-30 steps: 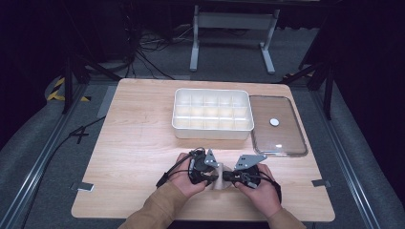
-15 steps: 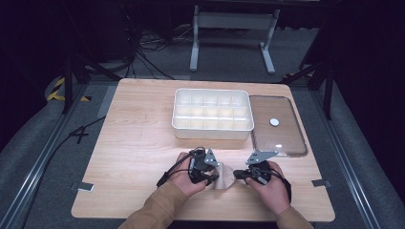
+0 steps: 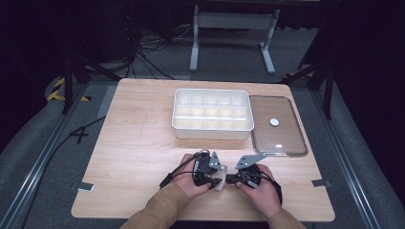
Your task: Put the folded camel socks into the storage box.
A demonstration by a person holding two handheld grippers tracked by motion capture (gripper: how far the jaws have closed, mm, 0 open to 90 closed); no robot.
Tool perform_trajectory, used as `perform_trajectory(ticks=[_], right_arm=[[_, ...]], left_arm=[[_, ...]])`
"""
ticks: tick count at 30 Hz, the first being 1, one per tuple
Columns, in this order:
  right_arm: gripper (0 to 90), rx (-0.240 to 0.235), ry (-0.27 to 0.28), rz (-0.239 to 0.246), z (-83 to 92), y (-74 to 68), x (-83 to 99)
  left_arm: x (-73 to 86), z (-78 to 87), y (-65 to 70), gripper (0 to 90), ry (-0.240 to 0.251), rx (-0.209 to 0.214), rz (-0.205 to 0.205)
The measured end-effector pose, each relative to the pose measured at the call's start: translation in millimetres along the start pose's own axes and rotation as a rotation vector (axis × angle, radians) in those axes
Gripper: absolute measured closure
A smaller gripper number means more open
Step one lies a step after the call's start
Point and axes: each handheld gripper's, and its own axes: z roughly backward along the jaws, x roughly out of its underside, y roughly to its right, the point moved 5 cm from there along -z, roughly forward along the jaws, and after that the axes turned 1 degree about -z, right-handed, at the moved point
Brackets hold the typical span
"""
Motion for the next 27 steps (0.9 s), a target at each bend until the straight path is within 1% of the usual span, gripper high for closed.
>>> perform_trajectory(ticks=[3, 4, 6, 8, 9, 11, 12, 15, 16, 17, 18, 19, 20, 21, 22, 23, 24, 25, 26, 27], right_arm=[[86.3, -0.001, 0.002, -0.003, 0.3, 0.3, 0.1], [85.0, -0.003, 0.000, -0.006, 0.9, 0.6, 0.1], [83.0, -0.006, 0.013, -0.011, 5.7, 3.8, -1.4], [83.0, 0.006, 0.062, -0.035, 20.7, 8.7, -7.3], [83.0, 0.011, 0.087, -0.041, 26.9, 9.9, -10.4], [83.6, 0.008, 0.126, -0.044, 34.9, 8.9, -15.6], [83.8, -0.001, 0.147, -0.035, 37.2, 5.9, -18.6], [83.7, -0.020, 0.176, -0.014, 34.8, -0.5, -22.7], [81.6, -0.037, 0.215, 0.013, 27.8, -6.5, -26.3], [81.6, -0.037, 0.215, 0.013, 27.8, -6.5, -26.3], [82.0, -0.035, 0.220, 0.018, 21.0, -8.0, -26.9], [82.0, -0.035, 0.220, 0.018, 21.0, -8.0, -26.9], [82.1, -0.041, 0.215, 0.006, 14.6, -6.3, -25.2], [82.2, -0.039, 0.209, 0.005, 12.5, -4.7, -24.0], [82.0, -0.037, 0.201, -0.001, 10.3, -3.2, -22.2], [81.5, -0.039, 0.193, -0.006, 8.0, -1.8, -20.5], [81.2, -0.037, 0.180, -0.010, 6.0, -0.1, -18.6], [80.6, -0.036, 0.174, -0.013, 4.3, 1.3, -17.1], [80.6, -0.036, 0.174, -0.013, 4.3, 1.3, -17.1], [78.2, -0.043, 0.168, -0.025, 1.6, 2.9, -14.9]], left_arm=[[0.6, 0.2, -1.1, 57.5, 0.000, 0.008, 0.004], [1.1, 0.5, -1.3, 57.4, 0.001, 0.006, 0.016], [1.5, 1.0, -1.7, 57.4, 0.001, 0.008, 0.018], [1.5, 1.1, -1.5, 57.4, -0.002, 0.007, 0.018], [1.4, 0.8, -1.1, 57.3, 0.002, 0.005, 0.024], [1.4, 0.6, -0.7, 57.2, 0.001, 0.003, 0.027], [1.4, 0.9, -1.1, 57.0, -0.001, -0.001, 0.022], [1.3, 0.9, -0.8, 56.7, -0.001, -0.004, 0.020], [1.3, 1.1, -0.4, 56.1, -0.001, -0.002, 0.022], [1.3, 1.1, -0.4, 55.5, -0.001, -0.002, 0.022], [1.8, 1.9, -0.6, 54.8, -0.003, 0.002, 0.017], [1.8, 1.9, -0.6, 54.3, -0.003, 0.002, 0.017], [2.7, 2.7, -0.3, 53.4, -0.002, 0.008, 0.016], [3.1, 2.8, -0.2, 52.7, 0.003, 0.009, 0.016], [3.6, 3.0, 0.7, 51.2, 0.005, 0.015, 0.023], [4.0, 3.5, 0.5, 50.0, 0.005, 0.019, 0.013], [4.0, 3.5, 0.5, 48.3, 0.005, 0.019, 0.013], [5.4, 3.3, 1.6, 47.0, 0.005, 0.020, -0.010], [5.4, 3.3, 1.6, 45.6, 0.005, 0.020, -0.010], [6.4, 2.6, 1.6, 43.6, 0.005, 0.025, -0.034]])
